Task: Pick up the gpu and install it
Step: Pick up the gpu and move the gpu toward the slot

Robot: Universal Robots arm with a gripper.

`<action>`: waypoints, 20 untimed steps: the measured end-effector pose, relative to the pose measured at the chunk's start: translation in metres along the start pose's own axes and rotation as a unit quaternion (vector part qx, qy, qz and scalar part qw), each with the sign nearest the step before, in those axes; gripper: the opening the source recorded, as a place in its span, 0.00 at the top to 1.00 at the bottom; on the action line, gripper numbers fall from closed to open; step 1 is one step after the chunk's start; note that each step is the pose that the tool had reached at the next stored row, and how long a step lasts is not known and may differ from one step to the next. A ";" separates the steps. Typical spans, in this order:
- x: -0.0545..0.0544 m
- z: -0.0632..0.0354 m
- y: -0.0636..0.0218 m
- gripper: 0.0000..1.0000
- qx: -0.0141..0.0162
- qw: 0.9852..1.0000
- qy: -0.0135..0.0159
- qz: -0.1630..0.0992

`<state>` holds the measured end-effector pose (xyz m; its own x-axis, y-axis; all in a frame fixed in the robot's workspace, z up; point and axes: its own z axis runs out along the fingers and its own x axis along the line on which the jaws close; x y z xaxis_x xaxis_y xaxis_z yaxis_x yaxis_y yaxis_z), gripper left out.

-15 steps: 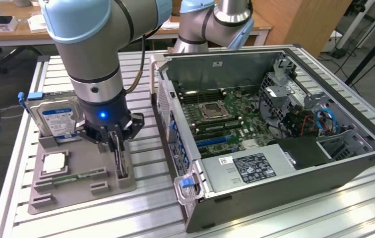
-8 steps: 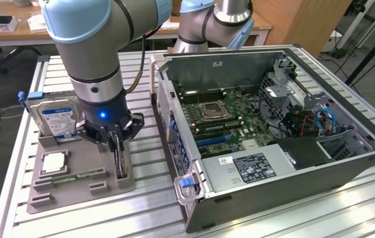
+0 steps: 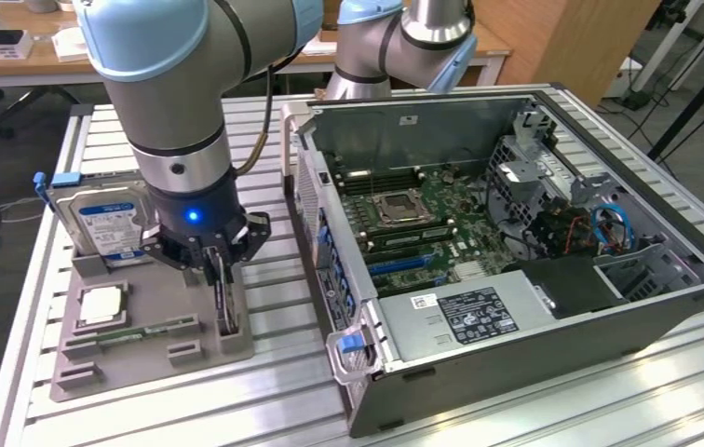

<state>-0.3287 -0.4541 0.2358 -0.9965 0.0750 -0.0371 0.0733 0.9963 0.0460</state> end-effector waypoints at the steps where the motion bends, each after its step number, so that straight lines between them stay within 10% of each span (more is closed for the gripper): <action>1: 0.000 0.0000 0.0000 0.74 0.000 1.000 0.000 0.000; 20: 0.000 -0.0071 0.0004 0.74 0.000 1.000 0.000 0.000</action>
<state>-0.3287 -0.4541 0.2430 -0.9965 0.0750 -0.0373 0.0733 0.9962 0.0461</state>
